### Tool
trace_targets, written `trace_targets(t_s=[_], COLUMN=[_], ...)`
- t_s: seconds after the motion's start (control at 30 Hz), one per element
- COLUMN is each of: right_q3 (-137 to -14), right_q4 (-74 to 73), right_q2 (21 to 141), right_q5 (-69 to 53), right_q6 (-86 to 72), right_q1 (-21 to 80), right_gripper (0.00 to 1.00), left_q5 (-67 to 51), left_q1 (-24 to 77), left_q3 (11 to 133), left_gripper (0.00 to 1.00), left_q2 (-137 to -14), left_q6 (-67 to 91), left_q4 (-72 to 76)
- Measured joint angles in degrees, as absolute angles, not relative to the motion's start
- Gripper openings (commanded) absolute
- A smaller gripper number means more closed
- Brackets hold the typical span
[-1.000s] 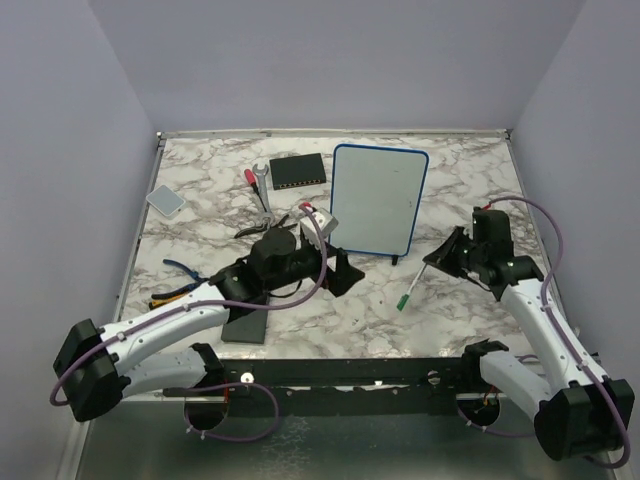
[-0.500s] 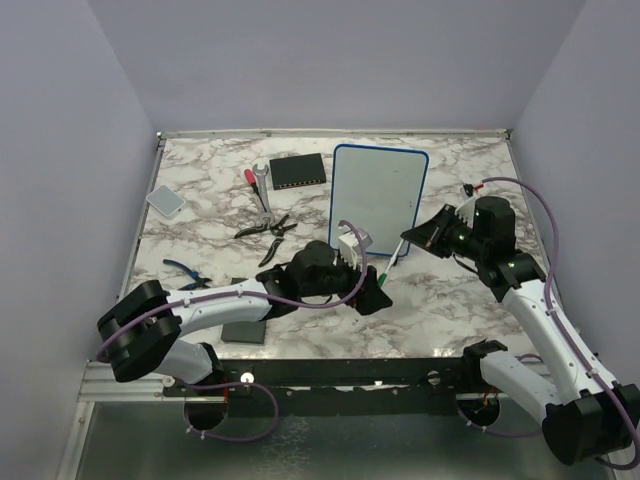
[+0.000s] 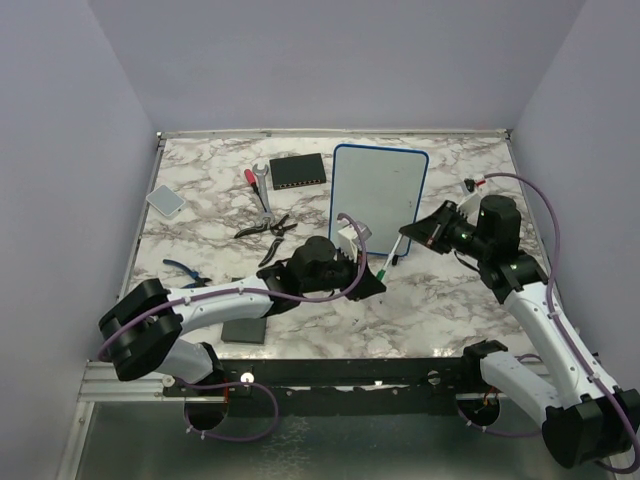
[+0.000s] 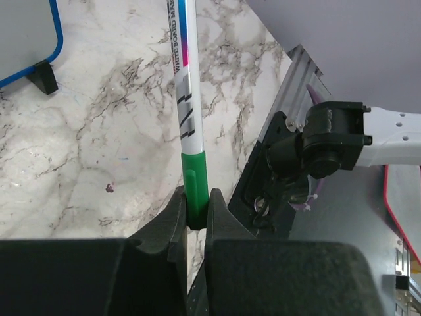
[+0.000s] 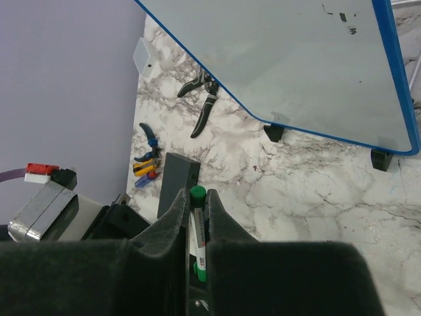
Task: Write a sentence on the whiteboard
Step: Open the whiteboard marker at the center of the board.
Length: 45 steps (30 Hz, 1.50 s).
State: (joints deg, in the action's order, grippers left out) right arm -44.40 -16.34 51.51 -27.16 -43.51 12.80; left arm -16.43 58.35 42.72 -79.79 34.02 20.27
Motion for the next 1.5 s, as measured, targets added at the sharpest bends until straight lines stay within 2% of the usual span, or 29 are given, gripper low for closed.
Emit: trace_targets(t_s=[0.07, 0.2, 0.23, 0.3, 0.5, 0.77, 1.03, 1.33, 1.5], right_q3=[-44.4, -44.42, -44.49, -44.77, -48.56, -51.59, -51.53, -49.28, -49.28], right_q4=[-16.14, -16.45, -16.58, -16.84, -19.55, -20.84, -23.7, -22.31, -22.11], right_q2=[51.42, 51.64, 51.66, 51.66, 52.69, 57.56, 62.28, 63.26, 63.81], right_q5=[-27.35, -27.99, -28.16, -28.58, -33.41, -50.33, -57.45, -60.71, -62.13], right_q6=[-43.09, -41.39, -40.71, -39.0, -31.66, -24.21, -19.97, -20.56, -20.91], right_q1=[12.8, 12.8, 12.8, 12.8, 12.8, 13.21, 21.02, 21.98, 24.01], right_gripper=[0.38, 0.74, 0.8, 0.85, 0.88, 0.89, 0.89, 0.78, 0.62], left_q5=[-16.21, -16.25, -16.34, -16.91, -20.62, -25.65, -30.65, -34.26, -35.38], left_q1=[58.22, 58.17, 57.89, 57.21, 53.21, 52.88, 52.56, 52.51, 52.49], left_q3=[42.74, 43.29, 43.88, 45.36, 49.76, 50.24, 50.96, 50.96, 50.96], left_gripper=[0.0, 0.0, 0.0, 0.0, 0.0, 0.0, 0.0, 0.0, 0.0], left_q2=[-79.64, -78.67, -78.3, -77.23, -72.31, -69.32, -68.99, -67.66, -68.07], left_q6=[33.34, 30.0, 28.62, 25.28, 12.93, -0.97, -7.66, -8.86, -8.82], left_q4=[19.9, 16.27, 14.59, 11.16, -0.19, -11.2, -17.85, -19.14, -19.2])
